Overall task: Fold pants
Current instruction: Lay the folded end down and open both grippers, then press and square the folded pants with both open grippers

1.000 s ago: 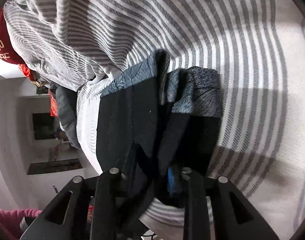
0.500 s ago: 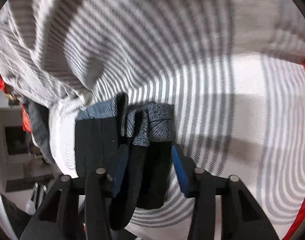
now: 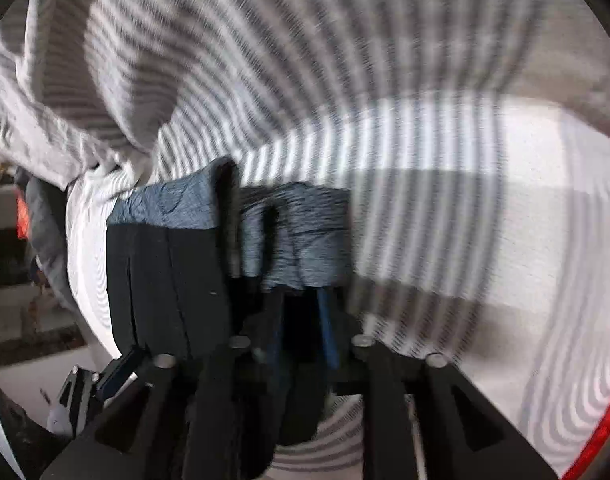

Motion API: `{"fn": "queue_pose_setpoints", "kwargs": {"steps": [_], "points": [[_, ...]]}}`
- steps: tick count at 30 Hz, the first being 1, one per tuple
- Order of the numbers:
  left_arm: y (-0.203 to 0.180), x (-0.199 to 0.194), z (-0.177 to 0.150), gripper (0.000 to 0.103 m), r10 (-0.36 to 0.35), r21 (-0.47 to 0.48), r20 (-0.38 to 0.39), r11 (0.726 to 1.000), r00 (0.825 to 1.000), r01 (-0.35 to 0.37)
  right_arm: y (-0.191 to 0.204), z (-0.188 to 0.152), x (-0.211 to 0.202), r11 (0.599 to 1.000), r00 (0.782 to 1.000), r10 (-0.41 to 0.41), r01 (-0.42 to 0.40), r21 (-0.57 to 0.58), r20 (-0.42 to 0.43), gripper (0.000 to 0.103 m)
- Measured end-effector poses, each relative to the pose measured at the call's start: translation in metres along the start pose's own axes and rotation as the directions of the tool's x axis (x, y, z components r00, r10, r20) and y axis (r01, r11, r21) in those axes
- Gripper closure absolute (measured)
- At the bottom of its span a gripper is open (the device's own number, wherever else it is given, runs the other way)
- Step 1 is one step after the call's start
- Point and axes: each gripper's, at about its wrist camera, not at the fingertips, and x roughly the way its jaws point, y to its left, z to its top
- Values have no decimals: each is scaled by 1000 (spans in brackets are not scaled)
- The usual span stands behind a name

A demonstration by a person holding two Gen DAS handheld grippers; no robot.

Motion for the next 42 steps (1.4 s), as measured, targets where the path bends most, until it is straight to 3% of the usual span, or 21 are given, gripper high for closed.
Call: {"fn": "queue_pose_setpoints", "kwargs": {"steps": [1, 4, 11, 21, 27, 30, 35, 36, 38, 39, 42], "points": [[9, -6, 0, 39, -5, -34, -11, 999, 1000, 5, 0, -3, -7, 1000, 1000, -7, 7, 2, 14, 54], [34, -16, -3, 39, -6, -134, -37, 991, 999, 1, 9, -16, -35, 1000, 997, -17, 18, -12, 73, 29], [82, -16, -9, 39, 44, -262, -100, 963, 994, -69, 46, -51, -45, 990, 991, -91, 101, -98, 96, 24], [106, -6, -14, 39, 43, -267, -105, 961, 994, -70, 97, -78, -31, 949, 961, -219, 250, -193, 167, 24], [113, 14, -24, 39, 26, -247, -133, 967, 991, -58, 87, -91, 4, 915, 928, -340, 364, -174, 151, 24], [115, 27, -29, 39, 12, -236, -139, 971, 990, -45, 71, -98, 17, 930, 928, -337, 355, -99, 159, 20], [111, 32, -34, 39, 22, -173, -97, 984, 995, -39, 64, -101, 26, 907, 901, -394, 413, -81, 184, 4], [112, 33, -34, 39, 16, -169, -95, 985, 995, -33, 61, -99, 28, 910, 903, -392, 408, -69, 175, 1], [114, 34, -34, 37, 1, -163, -96, 986, 995, -17, 58, -96, 28, 917, 909, -386, 397, -43, 155, 1], [115, 35, -33, 31, -9, -161, -99, 987, 995, -7, 59, -96, 27, 916, 908, -390, 400, -40, 156, 1], [122, 37, -31, 30, -45, -160, -110, 987, 993, 27, 62, -97, 24, 907, 897, -407, 420, -42, 175, 1]]}}
